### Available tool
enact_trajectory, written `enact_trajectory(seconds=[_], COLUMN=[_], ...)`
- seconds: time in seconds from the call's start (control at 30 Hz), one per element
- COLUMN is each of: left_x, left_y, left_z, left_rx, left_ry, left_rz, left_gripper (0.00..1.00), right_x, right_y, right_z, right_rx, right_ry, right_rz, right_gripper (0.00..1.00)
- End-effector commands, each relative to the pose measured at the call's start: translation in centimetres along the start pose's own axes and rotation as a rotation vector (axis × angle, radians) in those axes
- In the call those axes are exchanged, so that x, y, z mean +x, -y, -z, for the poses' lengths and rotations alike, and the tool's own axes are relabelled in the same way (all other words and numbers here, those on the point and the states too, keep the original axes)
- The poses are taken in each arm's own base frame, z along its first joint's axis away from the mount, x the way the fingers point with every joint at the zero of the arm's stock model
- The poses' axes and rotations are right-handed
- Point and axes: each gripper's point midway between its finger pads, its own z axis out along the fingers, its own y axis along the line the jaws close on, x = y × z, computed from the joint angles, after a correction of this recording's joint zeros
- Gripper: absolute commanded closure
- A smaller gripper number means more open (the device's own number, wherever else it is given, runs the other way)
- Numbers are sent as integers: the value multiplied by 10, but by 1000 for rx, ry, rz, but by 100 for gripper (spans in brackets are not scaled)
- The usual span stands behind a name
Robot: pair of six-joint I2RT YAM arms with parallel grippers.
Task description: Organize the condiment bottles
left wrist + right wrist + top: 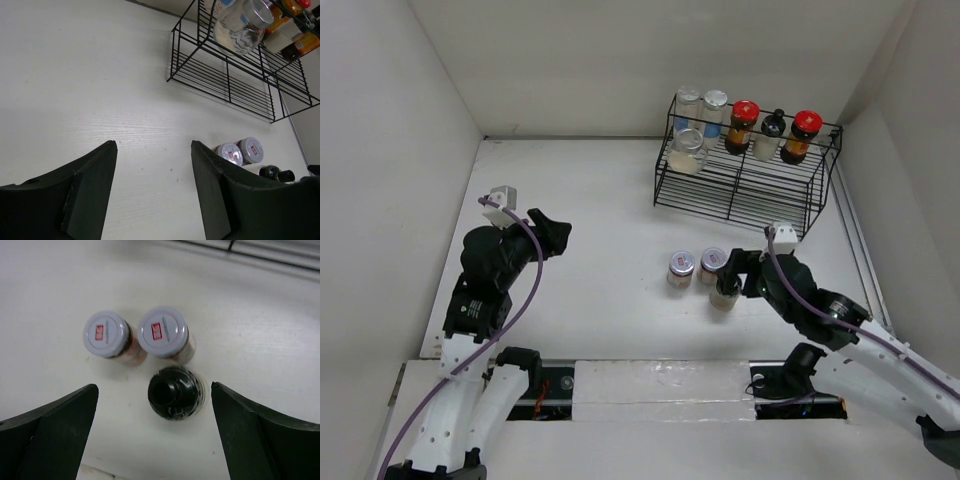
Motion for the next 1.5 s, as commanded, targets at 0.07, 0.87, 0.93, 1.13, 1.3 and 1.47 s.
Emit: enact_trajectory(seconds=[0.07, 0.87, 0.93, 1.13, 1.3, 1.47], left_x=[-18, -11, -11, -15, -15, -15], left_y=[8, 8, 8, 9, 9, 9], left_z=[4, 1, 1, 2, 2, 2], left_rx=[26, 40, 40, 36, 36, 36], left_ry=[62, 35, 35, 47, 47, 47], left_rz=[-22, -20, -20, -21, -21, -21], left_gripper=[43, 43, 43, 43, 43, 43], right_x=[48, -32, -78, -186, -257, -274], right_y=[-1, -11, -19, -21, -5, 7], right_z=[-7, 1, 9, -28, -78, -142], right_rx=[-14, 103, 87, 104, 146, 176], right_ry=[-144, 40, 149, 356, 406, 317], right_rz=[-36, 12, 18, 20, 37, 77], right_gripper=[0, 61, 61, 61, 62, 62])
